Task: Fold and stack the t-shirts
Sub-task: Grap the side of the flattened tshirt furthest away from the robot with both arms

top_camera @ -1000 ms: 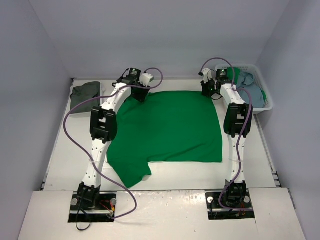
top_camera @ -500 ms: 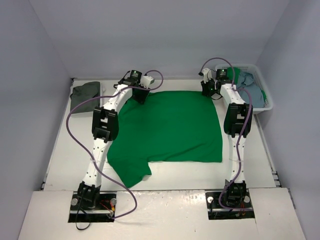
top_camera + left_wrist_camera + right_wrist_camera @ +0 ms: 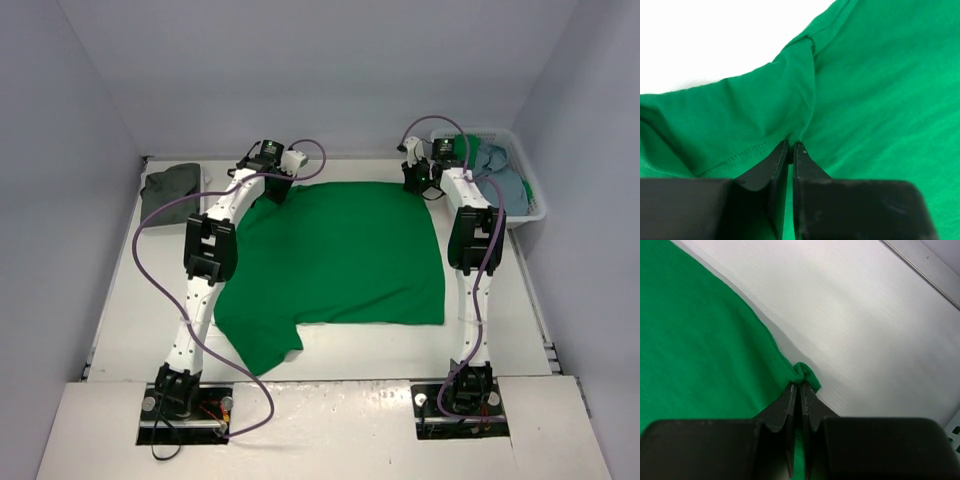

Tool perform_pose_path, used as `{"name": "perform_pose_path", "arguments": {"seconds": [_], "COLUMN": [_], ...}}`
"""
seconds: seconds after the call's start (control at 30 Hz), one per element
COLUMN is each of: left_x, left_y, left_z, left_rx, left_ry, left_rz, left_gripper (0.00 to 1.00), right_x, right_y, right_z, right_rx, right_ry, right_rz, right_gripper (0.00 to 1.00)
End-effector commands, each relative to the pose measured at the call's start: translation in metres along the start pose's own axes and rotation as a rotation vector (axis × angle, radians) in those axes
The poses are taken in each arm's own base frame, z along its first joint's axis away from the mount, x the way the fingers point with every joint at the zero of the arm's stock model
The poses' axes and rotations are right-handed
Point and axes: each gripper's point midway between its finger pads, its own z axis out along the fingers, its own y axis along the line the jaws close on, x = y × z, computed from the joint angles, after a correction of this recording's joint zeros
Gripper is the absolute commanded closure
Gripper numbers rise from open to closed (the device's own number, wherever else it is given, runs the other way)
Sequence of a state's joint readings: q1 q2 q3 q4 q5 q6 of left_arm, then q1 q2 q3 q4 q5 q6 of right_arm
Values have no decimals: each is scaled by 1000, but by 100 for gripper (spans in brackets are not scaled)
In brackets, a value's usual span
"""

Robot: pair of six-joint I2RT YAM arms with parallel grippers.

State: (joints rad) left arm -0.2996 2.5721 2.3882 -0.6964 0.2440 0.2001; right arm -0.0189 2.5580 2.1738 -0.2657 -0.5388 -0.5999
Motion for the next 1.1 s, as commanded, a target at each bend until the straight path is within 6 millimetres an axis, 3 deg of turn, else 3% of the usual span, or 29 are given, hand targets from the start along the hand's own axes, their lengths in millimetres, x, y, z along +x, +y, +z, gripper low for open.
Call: {"name": "perform_pose_path", "arguments": {"seconds": [0.0, 0.23, 0.27, 0.37, 0.4, 0.53, 0.73, 0.9, 1.07], "left_x": [-56, -74, -78, -82, -83, -85, -84, -80, -74], "left_y": [14, 16, 16, 14, 14, 11, 6, -5, -14], "left_z": [-56, -91, -100, -114, -118, -131, -142, -146, -150], "left_rx": [-71, -104, -109, -113, -114, -113, -97, -48, -3], "left_ry": [-160, -219, -233, -251, -257, -273, -279, -272, -252], "left_rz": [16, 32, 33, 34, 33, 31, 21, 14, 16], "left_gripper": [100, 100, 100, 100, 100, 100, 100, 100, 100], "right_x": [33, 21, 16, 4, 11, -9, -27, -39, -36], "right_y": [32, 28, 39, 33, 39, 47, 58, 46, 32], "right_z": [-7, -19, -15, -19, -18, -25, -35, -42, -42], "right_rx": [-75, -48, -57, -12, -14, 55, 103, 179, 273], "right_ry": [136, 122, 126, 97, 109, 64, 39, 26, 35], "right_rz": [74, 66, 49, 40, 61, 0, -42, -41, -26], "right_gripper": [100, 100, 100, 100, 100, 100, 100, 100, 100]}}
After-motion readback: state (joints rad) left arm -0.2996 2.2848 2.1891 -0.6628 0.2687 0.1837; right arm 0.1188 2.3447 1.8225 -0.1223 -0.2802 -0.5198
